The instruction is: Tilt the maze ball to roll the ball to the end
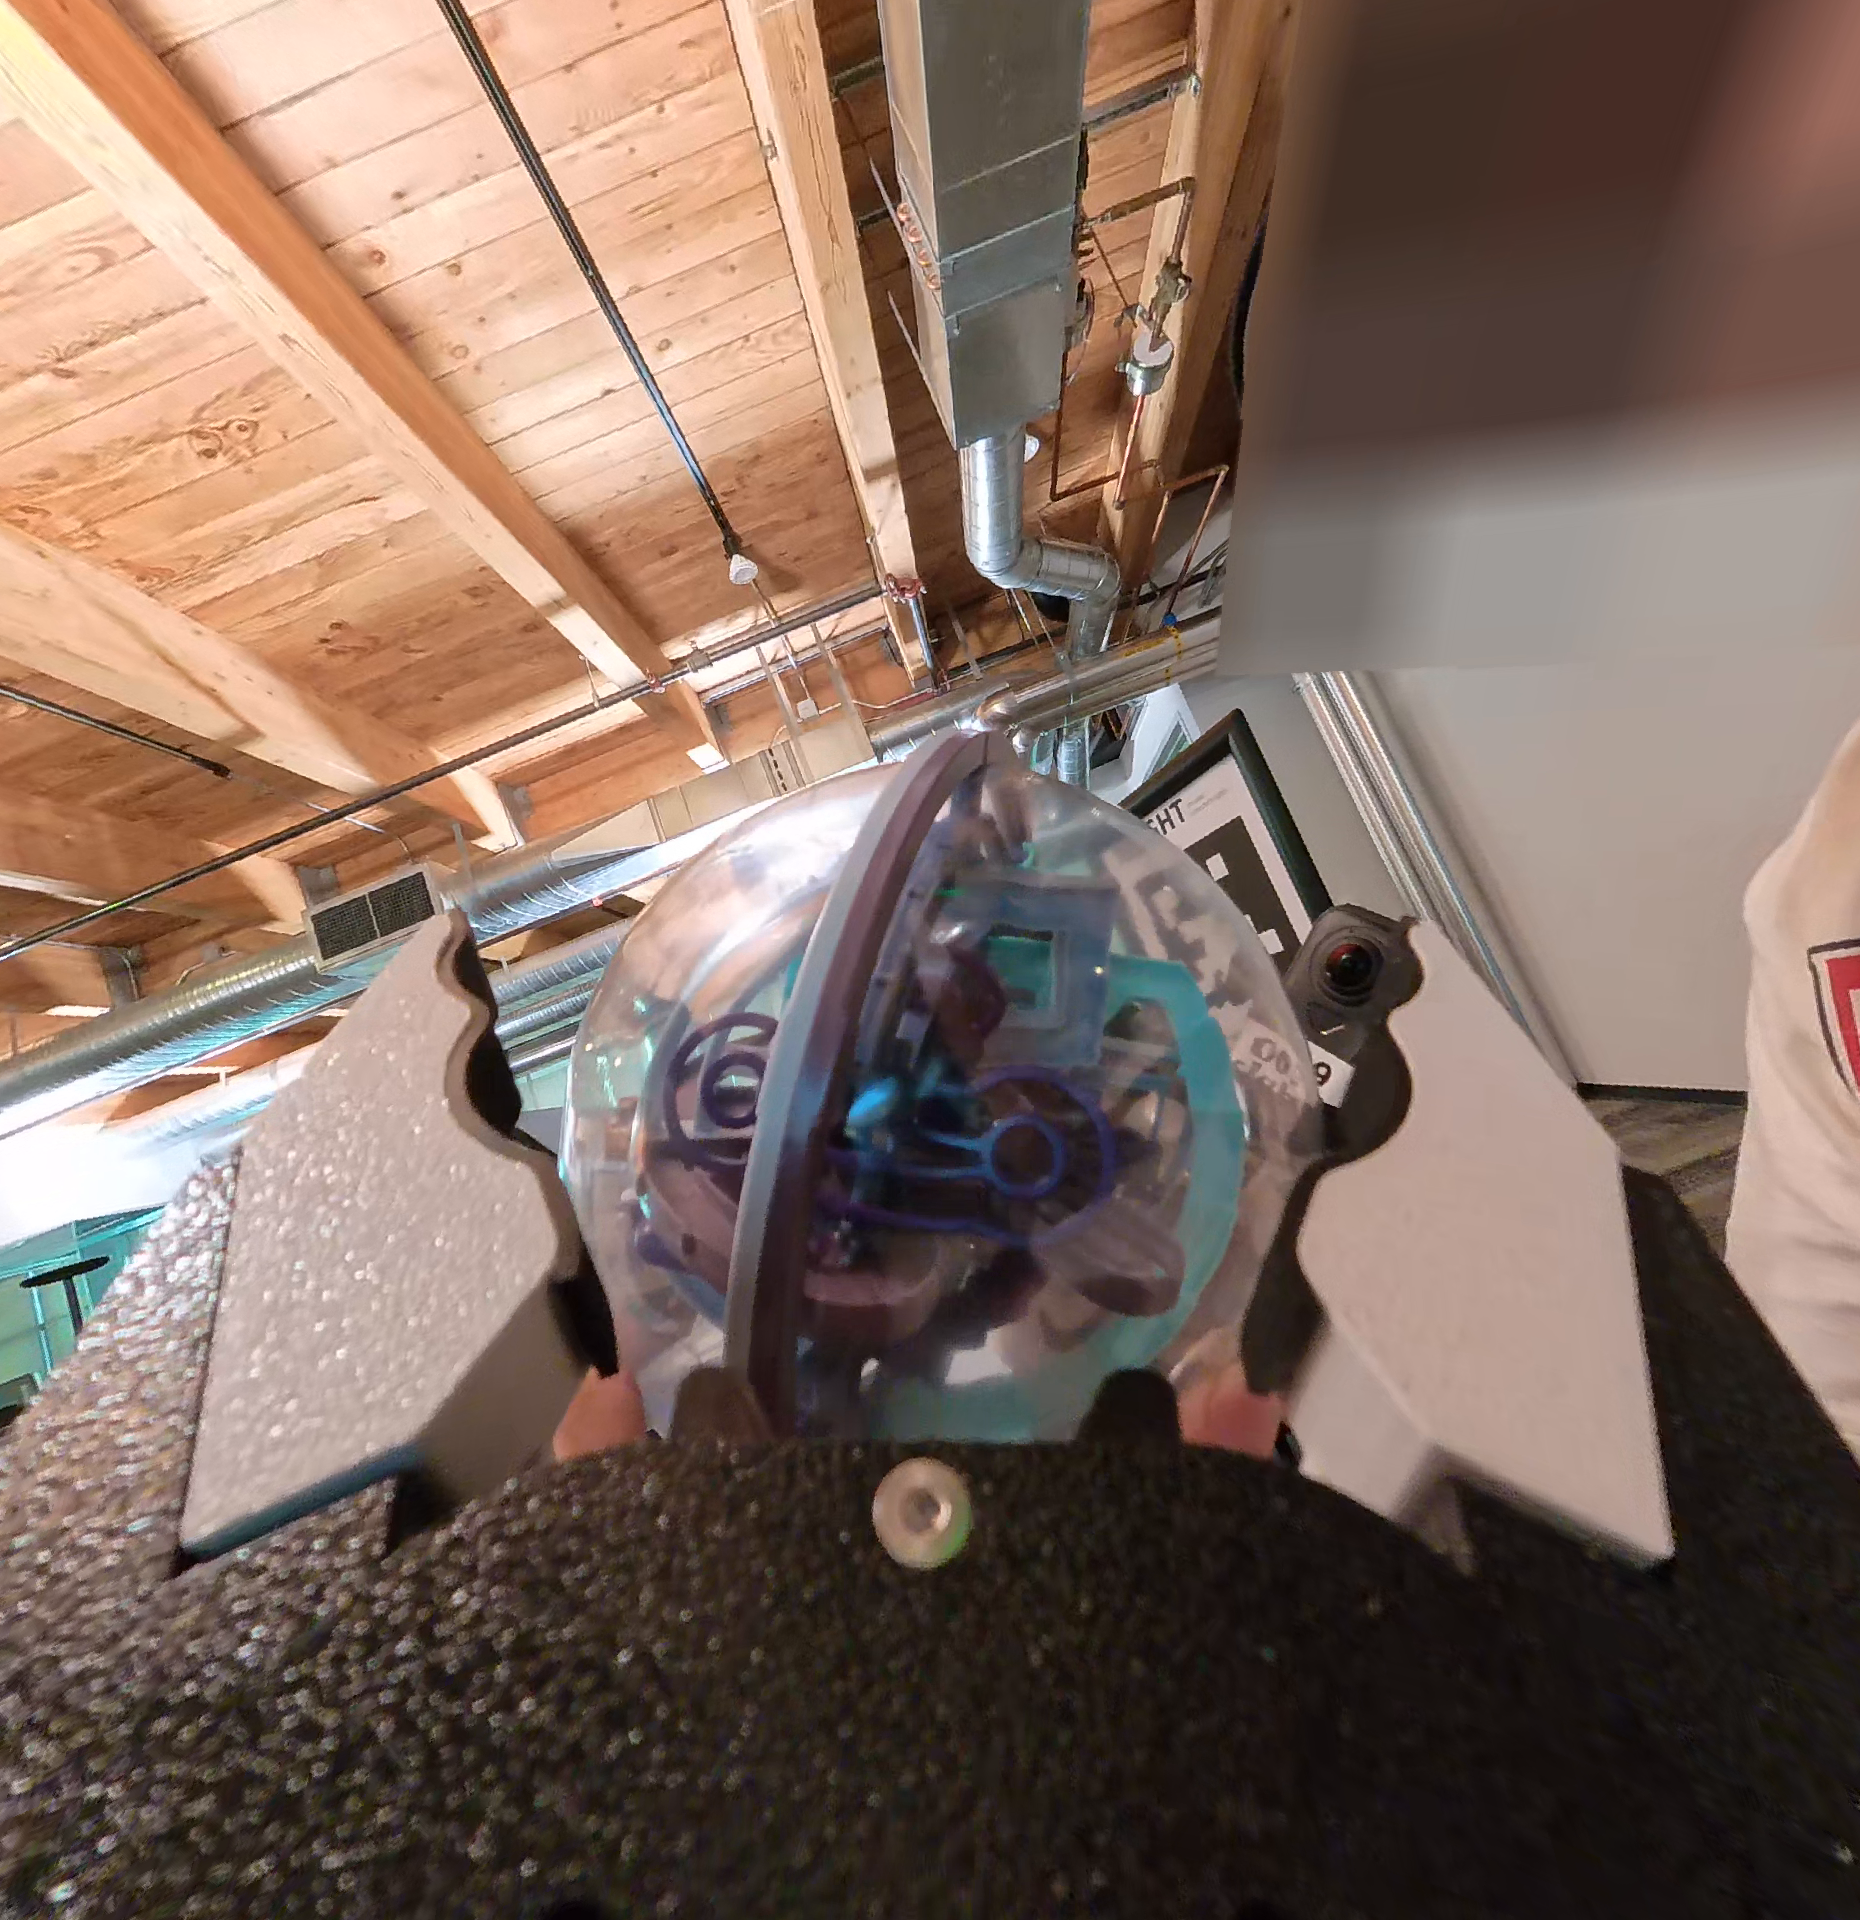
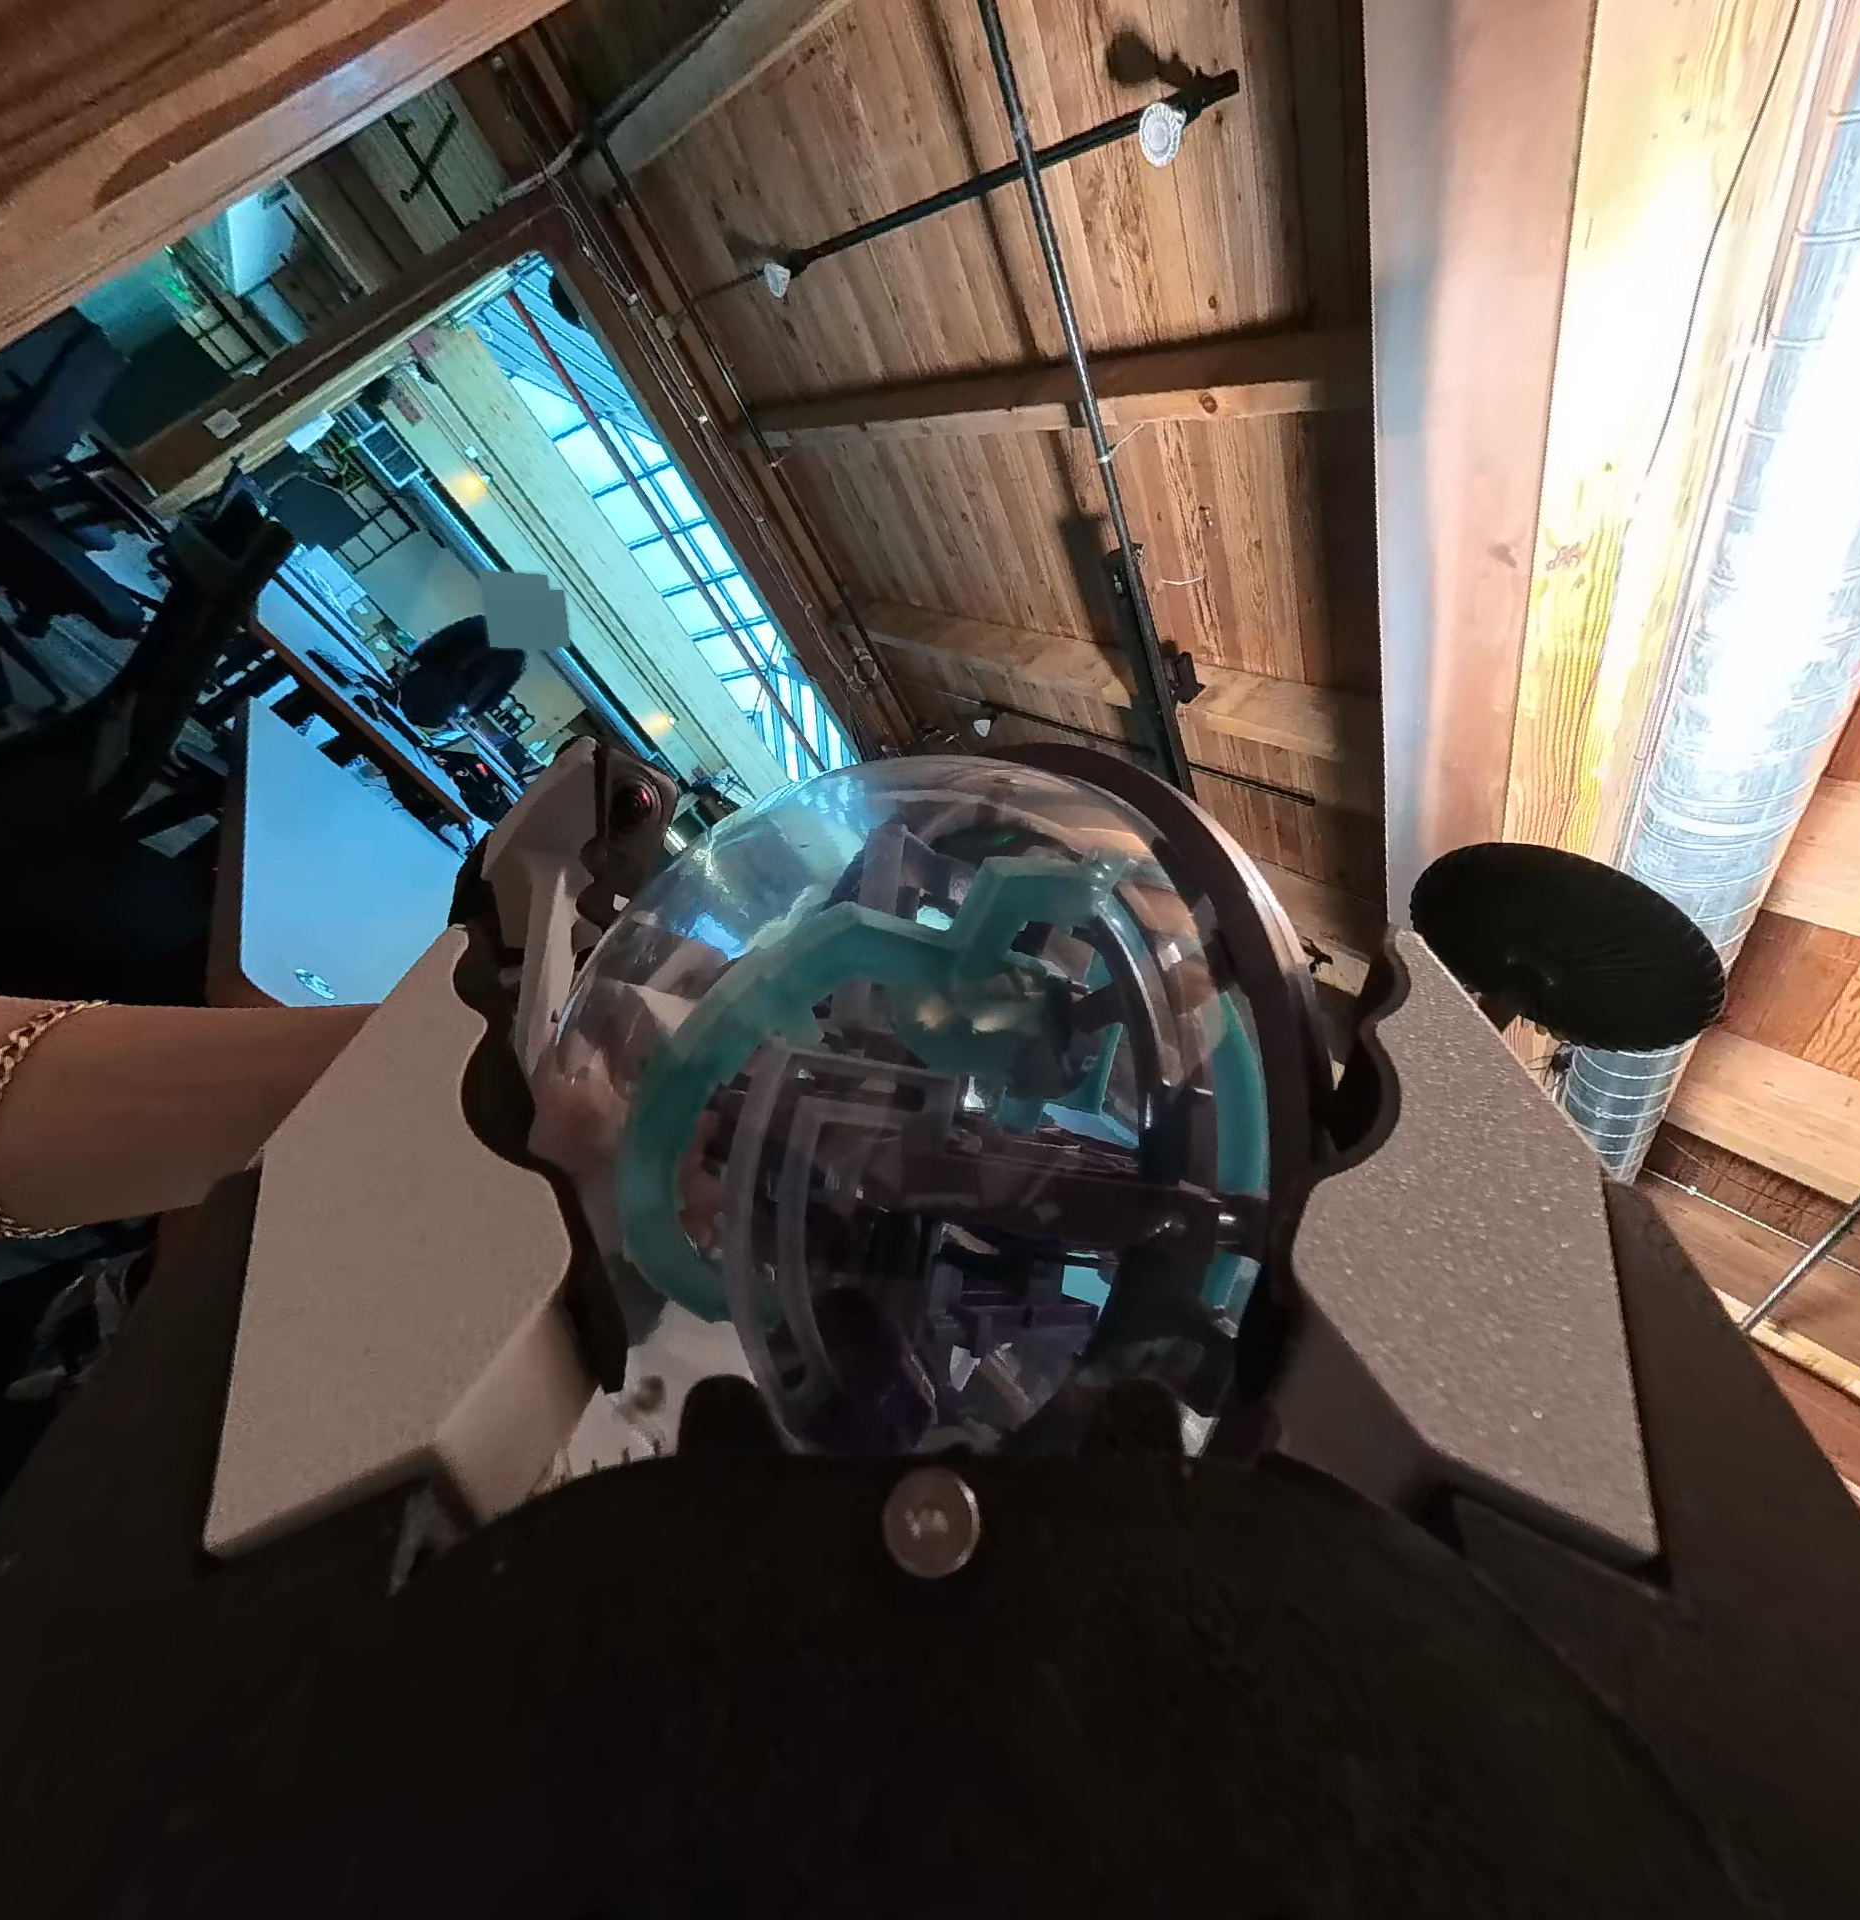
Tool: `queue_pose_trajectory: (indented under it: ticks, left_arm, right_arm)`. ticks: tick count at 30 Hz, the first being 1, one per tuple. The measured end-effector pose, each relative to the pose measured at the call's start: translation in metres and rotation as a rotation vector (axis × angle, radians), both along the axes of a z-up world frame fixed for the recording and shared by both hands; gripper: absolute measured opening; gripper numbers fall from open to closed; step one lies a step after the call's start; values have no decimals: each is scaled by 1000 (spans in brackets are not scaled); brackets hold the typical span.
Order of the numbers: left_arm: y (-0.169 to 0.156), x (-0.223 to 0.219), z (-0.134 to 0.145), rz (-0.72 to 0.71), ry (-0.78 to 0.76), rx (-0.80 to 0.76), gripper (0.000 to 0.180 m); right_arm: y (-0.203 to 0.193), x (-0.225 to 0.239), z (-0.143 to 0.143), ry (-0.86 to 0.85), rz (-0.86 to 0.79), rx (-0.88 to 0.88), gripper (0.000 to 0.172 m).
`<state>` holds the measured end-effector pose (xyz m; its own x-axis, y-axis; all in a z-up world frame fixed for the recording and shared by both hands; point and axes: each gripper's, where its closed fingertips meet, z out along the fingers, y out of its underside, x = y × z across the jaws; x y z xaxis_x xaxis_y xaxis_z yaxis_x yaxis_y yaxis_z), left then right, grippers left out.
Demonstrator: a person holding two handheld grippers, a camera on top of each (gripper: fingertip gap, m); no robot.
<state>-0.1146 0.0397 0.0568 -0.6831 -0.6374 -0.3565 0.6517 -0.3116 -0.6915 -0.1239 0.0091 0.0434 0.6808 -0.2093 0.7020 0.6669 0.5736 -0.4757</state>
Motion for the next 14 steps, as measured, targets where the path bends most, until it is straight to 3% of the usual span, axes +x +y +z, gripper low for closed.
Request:
queue_pose_trajectory:
  ticks: [14]
  left_arm:
    - [4,22,-5,230,88,75,157]
  right_arm:
    - [9,33,1,266,93,-7,157]
